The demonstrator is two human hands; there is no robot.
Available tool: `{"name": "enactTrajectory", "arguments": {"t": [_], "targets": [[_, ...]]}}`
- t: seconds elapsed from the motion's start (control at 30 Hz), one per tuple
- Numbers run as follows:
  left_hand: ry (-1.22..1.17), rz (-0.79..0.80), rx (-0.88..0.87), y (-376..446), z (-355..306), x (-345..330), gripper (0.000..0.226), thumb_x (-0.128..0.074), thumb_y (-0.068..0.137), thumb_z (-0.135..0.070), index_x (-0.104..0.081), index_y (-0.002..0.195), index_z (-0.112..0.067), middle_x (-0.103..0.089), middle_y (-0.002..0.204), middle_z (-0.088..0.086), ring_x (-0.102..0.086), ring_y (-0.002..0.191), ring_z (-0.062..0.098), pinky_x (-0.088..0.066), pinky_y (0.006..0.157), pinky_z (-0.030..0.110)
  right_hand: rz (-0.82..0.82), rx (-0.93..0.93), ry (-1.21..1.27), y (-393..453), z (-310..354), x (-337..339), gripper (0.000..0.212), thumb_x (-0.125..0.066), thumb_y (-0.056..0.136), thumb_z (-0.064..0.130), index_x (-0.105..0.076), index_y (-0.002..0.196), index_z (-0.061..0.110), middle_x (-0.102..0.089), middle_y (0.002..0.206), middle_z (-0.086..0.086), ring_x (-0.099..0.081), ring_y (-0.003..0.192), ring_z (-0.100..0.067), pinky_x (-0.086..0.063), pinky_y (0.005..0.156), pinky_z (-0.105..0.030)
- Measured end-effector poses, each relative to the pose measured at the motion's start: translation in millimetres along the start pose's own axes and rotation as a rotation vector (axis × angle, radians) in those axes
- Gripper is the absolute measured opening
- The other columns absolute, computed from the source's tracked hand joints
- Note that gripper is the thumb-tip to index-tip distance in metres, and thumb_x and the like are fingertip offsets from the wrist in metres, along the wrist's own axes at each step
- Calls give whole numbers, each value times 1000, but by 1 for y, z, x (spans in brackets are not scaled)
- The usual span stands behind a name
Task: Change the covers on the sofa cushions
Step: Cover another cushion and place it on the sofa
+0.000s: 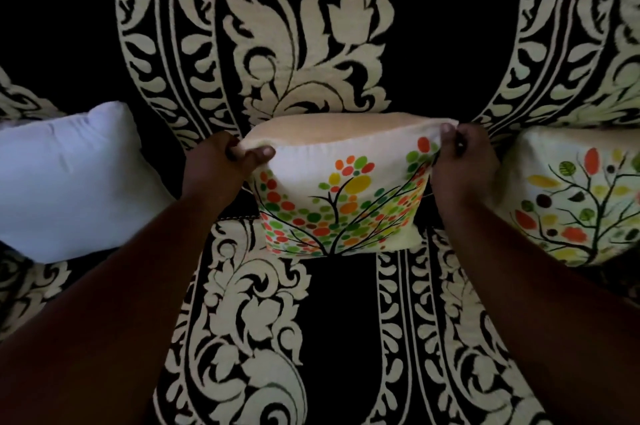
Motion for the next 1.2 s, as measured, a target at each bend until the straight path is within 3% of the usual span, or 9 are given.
{"name": "enactTrajectory", "arguments": {"t": [0.17,0.33,0.43,0.63,0.77,0.93,1.07,1.13,1.2], "targets": [[-77,4,4,-6,-15,-16,68,-74,79,-63,-64,120,-10,-63,102,-3,-59,94,15,-45,76,28,170,-62,-140,16,-21,-6,29,-53,104,33,-64,110,6,-68,106,-19,-63,99,-35,-40,74,-33],[-189,21,72,0,-4,-13,73,-58,71,-84,-72,108,-23,-74,93,0,-73,85,22,-62,79,46,197,-38,-182,24,-18,-4,30,-52,104,34,-64,113,8,-69,108,-19,-63,100,-36,-34,72,-29],[-99,25,84,2,-9,-9,66,-54,78,-79,-69,113,-25,-73,102,2,-71,93,24,-59,83,43,220,-92,-168,20,-18,-8,32,-51,104,34,-63,120,9,-68,116,-19,-62,107,-35,-32,73,-28],[-213,46,176,-17,-18,-28,70,-59,96,-54,-38,152,-17,-50,148,14,-53,130,33,-44,95,33,237,-185,15,-19,-16,-19,37,-53,102,37,-55,126,9,-67,122,-15,-64,111,-35,-50,88,-37],[-575,99,203,-52,-38,-13,87,-63,94,-51,-16,160,-19,-35,160,10,-47,134,24,-43,111,43,304,-267,162,-40,0,0,60,-56,101,44,-43,150,14,-55,145,-10,-52,132,-28,-42,106,-32],[-622,275,106,-144,-85,30,87,-56,89,-68,-22,160,-31,-28,163,-3,-37,143,20,-33,109,36,363,-383,379,-90,44,83,60,-52,104,41,-36,156,16,-43,155,-8,-46,139,-26,-40,88,-12],[-635,444,51,-227,-137,72,112,-58,61,-94,-32,155,-39,-34,160,-7,-42,141,23,-37,115,51,301,-412,469,-132,76,205,67,-52,100,54,-38,154,17,-45,154,-4,-50,132,-20,-41,112,-39],[-656,505,-4,-267,-176,93,102,-58,69,-82,-38,154,-30,-44,149,-9,-42,140,19,-37,116,48,203,-430,489,-149,85,268,75,-55,93,63,-39,154,23,-41,157,1,-45,139,-18,-39,116,-45],[-633,610,-102,-318,-224,110,87,-55,76,-69,-42,152,-27,-49,142,-9,-45,137,16,-36,116,47,88,-450,524,-165,94,346,65,-57,98,52,-39,154,25,-41,156,4,-45,136,-14,-42,112,-42]]}}
Point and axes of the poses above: each hand's wrist, its own y-axis towards the middle knuckle, its own x-axis out of the back of the hand, z = x × y, the point moved 6 cm from there along y, towards the middle knuckle
